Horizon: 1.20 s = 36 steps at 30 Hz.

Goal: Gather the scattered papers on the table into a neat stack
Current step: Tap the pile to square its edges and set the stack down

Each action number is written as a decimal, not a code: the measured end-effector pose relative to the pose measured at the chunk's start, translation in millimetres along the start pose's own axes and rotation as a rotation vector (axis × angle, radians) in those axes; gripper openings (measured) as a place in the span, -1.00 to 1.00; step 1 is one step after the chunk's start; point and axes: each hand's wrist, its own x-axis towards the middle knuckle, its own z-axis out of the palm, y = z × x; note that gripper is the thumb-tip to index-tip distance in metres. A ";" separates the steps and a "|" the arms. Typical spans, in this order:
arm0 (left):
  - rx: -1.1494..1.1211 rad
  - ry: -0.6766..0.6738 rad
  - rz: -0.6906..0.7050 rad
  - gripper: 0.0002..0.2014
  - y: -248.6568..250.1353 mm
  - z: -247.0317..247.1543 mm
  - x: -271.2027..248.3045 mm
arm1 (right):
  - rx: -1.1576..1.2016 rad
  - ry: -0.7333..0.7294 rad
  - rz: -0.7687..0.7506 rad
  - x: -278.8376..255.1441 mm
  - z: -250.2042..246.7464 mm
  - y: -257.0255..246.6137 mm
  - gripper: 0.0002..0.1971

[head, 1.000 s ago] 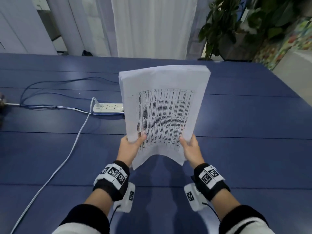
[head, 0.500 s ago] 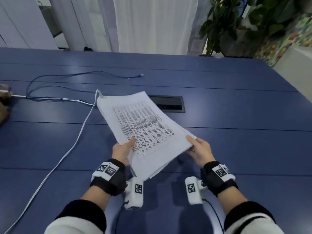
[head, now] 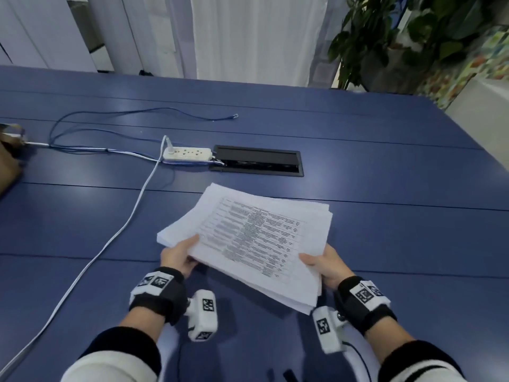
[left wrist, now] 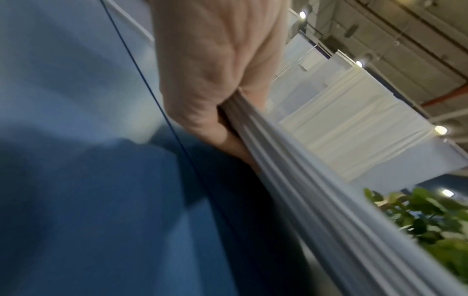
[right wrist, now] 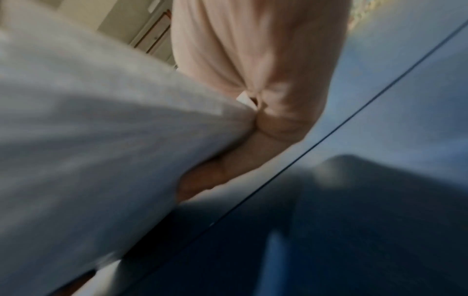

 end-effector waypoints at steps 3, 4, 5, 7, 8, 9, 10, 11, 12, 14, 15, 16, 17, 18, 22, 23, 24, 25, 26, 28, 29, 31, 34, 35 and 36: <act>0.107 -0.053 -0.014 -0.64 12.1 -16.3 5.4 | -0.099 -0.023 -0.007 -2.2 -21.7 -11.3 -0.63; 0.176 -0.099 -0.011 -0.67 14.2 -17.7 3.8 | -0.137 -0.012 -0.021 -1.8 -25.2 -17.6 -0.64; 0.247 -0.152 -0.001 -0.68 16.8 -16.6 1.6 | -0.177 0.005 -0.047 -0.5 -27.7 -25.5 -0.65; 0.364 -0.259 0.052 -0.68 23.8 -10.9 -3.6 | -0.234 0.053 -0.125 -0.6 -29.7 -45.7 -0.66; 0.405 -0.295 0.105 -0.68 29.0 -7.1 -3.5 | -0.243 0.083 -0.174 -1.3 -30.2 -57.5 -0.66; 0.434 -0.316 0.175 -0.66 35.1 -1.6 -4.7 | -0.244 0.103 -0.228 -4.0 -30.5 -70.3 -0.66; 0.451 -0.321 0.251 -0.65 42.6 4.7 -7.7 | -0.240 0.113 -0.288 -7.5 -30.6 -82.8 -0.66; 0.470 -0.326 0.328 -0.63 50.2 11.0 -10.0 | -0.230 0.114 -0.350 -11.7 -30.6 -94.6 -0.67; 0.492 -0.341 0.395 -0.60 56.1 17.8 -13.7 | -0.214 0.111 -0.411 -16.0 -30.3 -105.0 -0.69; 0.528 -0.362 0.490 -0.61 63.7 29.2 -20.7 | -0.175 0.113 -0.493 -20.4 -29.7 -118.1 -0.72; 0.523 -0.356 0.529 -0.62 65.7 33.5 -24.7 | -0.179 0.107 -0.509 -20.6 -28.7 -119.9 -0.72; 0.503 -0.350 0.574 -0.62 66.8 37.6 -28.8 | -0.195 0.101 -0.508 -19.6 -26.9 -118.6 -0.73; 0.473 -0.348 0.625 -0.63 67.0 41.1 -33.1 | -0.206 0.103 -0.499 -19.0 -25.0 -115.2 -0.73; 0.442 -0.342 0.669 -0.63 66.0 43.5 -37.3 | -0.193 0.117 -0.488 -17.6 -24.2 -109.8 -0.72; 0.341 -0.344 0.757 -0.64 61.5 49.6 -46.1 | -0.045 0.195 -0.517 -15.2 -20.5 -99.4 -0.68; 0.343 -0.340 0.766 -0.65 60.9 52.0 -47.6 | -0.030 0.208 -0.534 -15.2 -18.7 -99.9 -0.68; 0.338 -0.335 0.776 -0.67 60.1 55.7 -49.7 | -0.012 0.228 -0.554 -15.3 -16.7 -100.9 -0.69; 0.321 -0.326 0.785 -0.69 59.4 59.5 -52.6 | 0.003 0.248 -0.579 -16.2 -14.6 -102.3 -0.71; 0.296 -0.314 0.797 -0.73 58.4 63.5 -55.1 | 0.018 0.267 -0.603 -16.2 -12.1 -103.1 -0.74; 0.233 -0.276 0.824 -0.77 56.6 69.0 -60.4 | 0.040 0.288 -0.639 -17.6 -6.7 -105.4 -0.75; 0.199 -0.259 0.836 -0.79 56.5 69.9 -63.1 | 0.047 0.292 -0.652 -19.3 -4.9 -107.2 -0.75; 0.161 -0.249 0.860 -0.81 58.6 69.1 -65.6 | 0.062 0.298 -0.691 -22.0 -3.6 -111.5 -0.75; 0.209 -0.279 0.874 -0.77 62.2 62.9 -65.4 | -0.015 0.313 -0.748 -24.3 -7.9 -112.5 -0.70; 0.236 -0.278 0.876 -0.74 62.9 61.0 -65.2 | -0.042 0.309 -0.761 -25.8 -8.2 -112.5 -0.69; 0.256 -0.273 0.877 -0.72 63.3 60.3 -64.9 | -0.045 0.312 -0.767 -26.9 -7.3 -112.1 -0.71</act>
